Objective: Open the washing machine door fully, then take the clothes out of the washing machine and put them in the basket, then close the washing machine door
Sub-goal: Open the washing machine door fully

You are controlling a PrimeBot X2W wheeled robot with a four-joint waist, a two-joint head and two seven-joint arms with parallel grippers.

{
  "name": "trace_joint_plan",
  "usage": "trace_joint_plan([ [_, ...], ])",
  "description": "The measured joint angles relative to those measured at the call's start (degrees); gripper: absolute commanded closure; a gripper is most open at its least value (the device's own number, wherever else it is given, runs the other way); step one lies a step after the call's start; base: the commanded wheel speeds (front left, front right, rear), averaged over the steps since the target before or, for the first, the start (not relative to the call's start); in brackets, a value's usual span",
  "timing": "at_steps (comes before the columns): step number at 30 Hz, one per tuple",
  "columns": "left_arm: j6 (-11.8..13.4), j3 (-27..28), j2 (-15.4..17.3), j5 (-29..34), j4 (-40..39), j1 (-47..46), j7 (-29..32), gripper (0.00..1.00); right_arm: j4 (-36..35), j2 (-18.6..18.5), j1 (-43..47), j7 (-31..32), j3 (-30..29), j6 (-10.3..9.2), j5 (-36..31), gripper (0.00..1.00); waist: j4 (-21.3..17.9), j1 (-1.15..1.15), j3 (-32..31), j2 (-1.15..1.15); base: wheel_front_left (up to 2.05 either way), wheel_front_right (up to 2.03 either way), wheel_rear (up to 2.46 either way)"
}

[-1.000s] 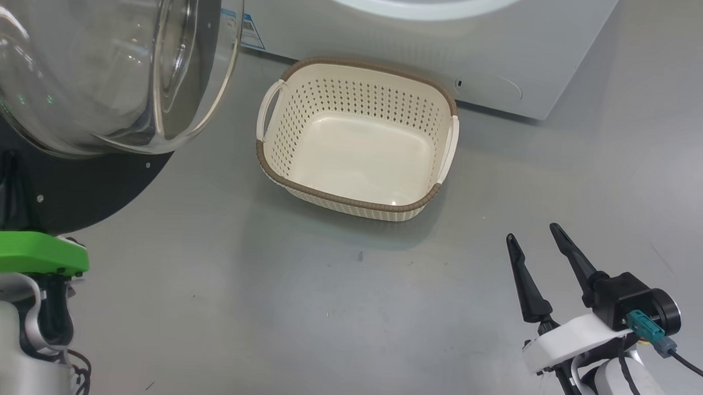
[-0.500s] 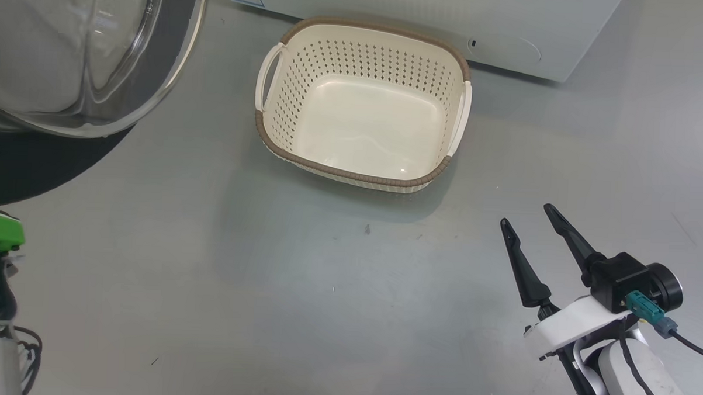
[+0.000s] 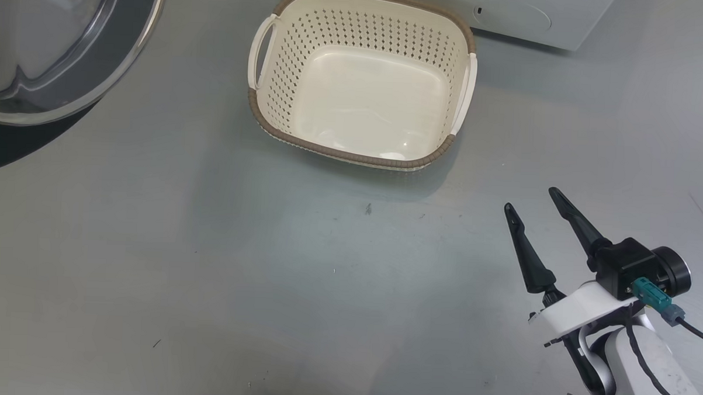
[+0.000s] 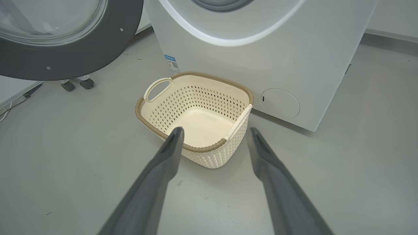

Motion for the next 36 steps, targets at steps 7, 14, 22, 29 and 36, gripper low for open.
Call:
trace_joint_plan([
  [7,-1.1,-0.1,0.3,-0.3,3.4,-1.8,-1.4,1.00,0.0,-0.2,-0.4,0.0,-0.3,-0.01,0.0,0.00,-0.1,0.00,0.6,0.00,0.00,0.00,0.00],
  [14,-2.0,-1.5,0.3,0.3,6.4,-2.5,-3.0,1.00,1.2,0.0,-1.0,-0.1,-0.3,-0.01,0.0,0.00,-0.2,0.00,-0.7,0.00,0.00,0.00,0.00],
  [22,-2.9,-3.8,0.2,2.8,7.3,-2.4,-4.3,1.00,2.7,1.3,-1.0,-1.6,-0.3,-0.01,0.9,0.00,-0.5,0.00,-3.3,0.00,0.00,0.00,0.00],
  [29,-4.3,-5.9,-0.1,4.3,6.9,-1.8,-5.4,1.00,4.5,2.5,-1.0,-2.6,-0.3,0.00,1.6,0.00,-1.2,0.00,-6.4,0.00,0.00,0.00,0.00],
  [36,-5.3,-7.7,-0.7,6.0,5.4,0.7,-5.9,1.00,6.1,3.7,-1.0,-3.4,-0.5,0.00,2.5,0.00,-2.4,0.00,-10.1,0.00,0.00,0.00,0.00],
])
